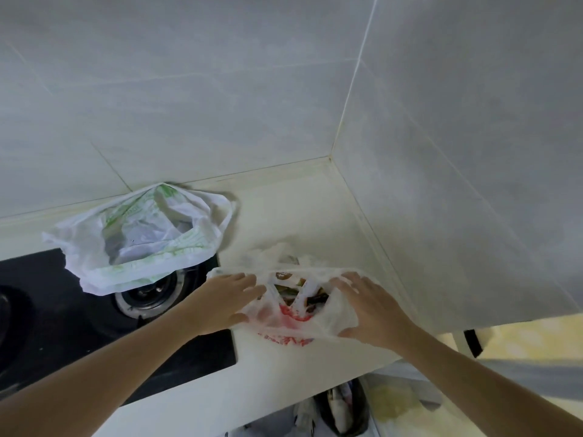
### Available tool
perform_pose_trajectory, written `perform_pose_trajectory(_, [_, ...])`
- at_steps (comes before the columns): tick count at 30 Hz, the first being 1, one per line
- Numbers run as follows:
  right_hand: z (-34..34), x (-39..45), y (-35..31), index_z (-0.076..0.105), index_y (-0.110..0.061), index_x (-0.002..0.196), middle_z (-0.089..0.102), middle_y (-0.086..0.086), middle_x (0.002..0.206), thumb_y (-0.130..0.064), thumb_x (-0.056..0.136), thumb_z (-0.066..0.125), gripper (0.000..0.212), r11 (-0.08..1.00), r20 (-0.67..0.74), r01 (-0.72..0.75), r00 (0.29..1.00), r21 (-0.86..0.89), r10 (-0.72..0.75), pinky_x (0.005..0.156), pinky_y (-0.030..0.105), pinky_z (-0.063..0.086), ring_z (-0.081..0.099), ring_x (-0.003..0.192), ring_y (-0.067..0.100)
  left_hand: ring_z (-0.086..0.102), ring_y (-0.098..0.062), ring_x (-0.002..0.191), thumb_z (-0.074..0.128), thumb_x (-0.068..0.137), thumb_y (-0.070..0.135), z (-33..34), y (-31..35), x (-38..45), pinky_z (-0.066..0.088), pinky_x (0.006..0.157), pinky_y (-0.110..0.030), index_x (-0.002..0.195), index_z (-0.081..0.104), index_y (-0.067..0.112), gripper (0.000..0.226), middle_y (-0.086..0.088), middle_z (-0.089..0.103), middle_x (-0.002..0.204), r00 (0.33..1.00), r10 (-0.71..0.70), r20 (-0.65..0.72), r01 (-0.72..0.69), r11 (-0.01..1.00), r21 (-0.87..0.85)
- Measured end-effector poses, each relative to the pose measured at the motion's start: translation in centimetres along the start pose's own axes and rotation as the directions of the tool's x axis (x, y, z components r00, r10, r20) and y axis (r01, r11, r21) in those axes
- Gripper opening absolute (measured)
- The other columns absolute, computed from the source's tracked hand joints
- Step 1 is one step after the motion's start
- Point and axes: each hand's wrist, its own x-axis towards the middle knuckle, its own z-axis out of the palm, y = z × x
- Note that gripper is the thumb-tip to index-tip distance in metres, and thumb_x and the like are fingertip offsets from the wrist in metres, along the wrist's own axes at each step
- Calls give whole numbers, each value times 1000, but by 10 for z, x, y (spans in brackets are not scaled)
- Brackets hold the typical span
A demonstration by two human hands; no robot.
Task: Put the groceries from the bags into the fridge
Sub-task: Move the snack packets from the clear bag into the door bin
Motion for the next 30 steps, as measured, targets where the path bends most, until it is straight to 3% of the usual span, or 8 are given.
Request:
perform_pose_trajectory(5, [37, 4, 11, 11, -37, 159, 21, -9, 162, -71, 63, 83, 124, 985, 22, 0, 1000, 172, -4, 98, 31, 51, 39, 141, 17, 52, -14, 135, 74, 83, 54, 37, -6, -5, 48, 109, -32, 152, 36, 35, 81, 8, 49, 152, 996, 64, -54, -68, 995, -70])
perform_pose_trajectory(9, [58, 19, 17, 10, -39, 160, 22, -19, 161, -71, 60, 84, 128, 975, 28, 21, 999, 220, -28, 100, 19, 39, 36, 141, 10, 39, -11, 146, 78, 72, 62, 54, -17, 6, 38, 115, -35, 159, 23, 39, 106, 12, 37, 160, 995, -103, -16, 95, 963, -252])
perform_pose_trajectory(13, [67, 49, 31, 11, -35, 163, 25, -16, 164, -77, 57, 81, 133, 974, -10, 24, 1000, 226, -23, 113, 25, 39, 34, 144, 9, 32, -9, 148, 80, 63, 65, 63, -38, 25, 37, 116, -35, 161, 11, 36, 124, 15, 26, 162, 983, -183, 1, 174, 931, -322])
perform_pose_trajectory(16, [67, 77, 49, 21, -28, 162, 32, -12, 163, -81, 53, 80, 135, 970, -45, 31, 999, 241, -20, 116, 29, 40, 36, 144, 11, 29, -8, 145, 83, 57, 65, 67, -55, 44, 33, 118, -31, 162, 10, 31, 133, 15, 26, 157, 982, -187, 4, 177, 922, -344])
perform_pose_trajectory(23, [62, 139, 98, 29, -26, 159, 36, -9, 161, -84, 46, 78, 136, 963, -54, -25, 998, 268, 41, 119, 37, 37, 34, 145, 15, 39, -10, 123, 88, 47, 69, 74, -80, 97, 45, 104, -34, 158, 14, 33, 138, 15, 34, 131, 961, -276, -14, 235, 846, -479])
perform_pose_trajectory(27, [47, 140, 98, 27, -24, 160, 30, -9, 160, -57, 60, 89, 123, 927, 27, -45, 999, 371, 37, 120, 31, 28, 30, 145, 13, 33, -13, 131, 88, 57, 64, 76, -75, 101, 39, 112, -38, 161, 18, 28, 130, 14, 36, 138, 949, -316, -4, 271, 822, -501])
perform_pose_trajectory(29, [33, 131, 92, 27, -24, 161, 29, -12, 159, -35, 73, 89, 108, 901, 75, -66, 997, 428, 37, 121, 29, 27, 29, 146, 9, 31, -19, 144, 87, 65, 58, 72, -72, 86, 37, 116, -44, 159, 31, 21, 115, 7, 42, 151, 947, -314, -63, 259, 866, -427])
perform_pose_trajectory(30, [25, 125, 88, 34, -24, 158, 35, -10, 157, -25, 78, 83, 93, 889, 24, -53, 999, 455, 48, 120, 31, 32, 35, 145, 10, 34, -23, 145, 87, 67, 54, 68, -71, 77, 41, 115, -48, 154, 41, 18, 105, 3, 48, 151, 948, -292, -130, 234, 910, -341])
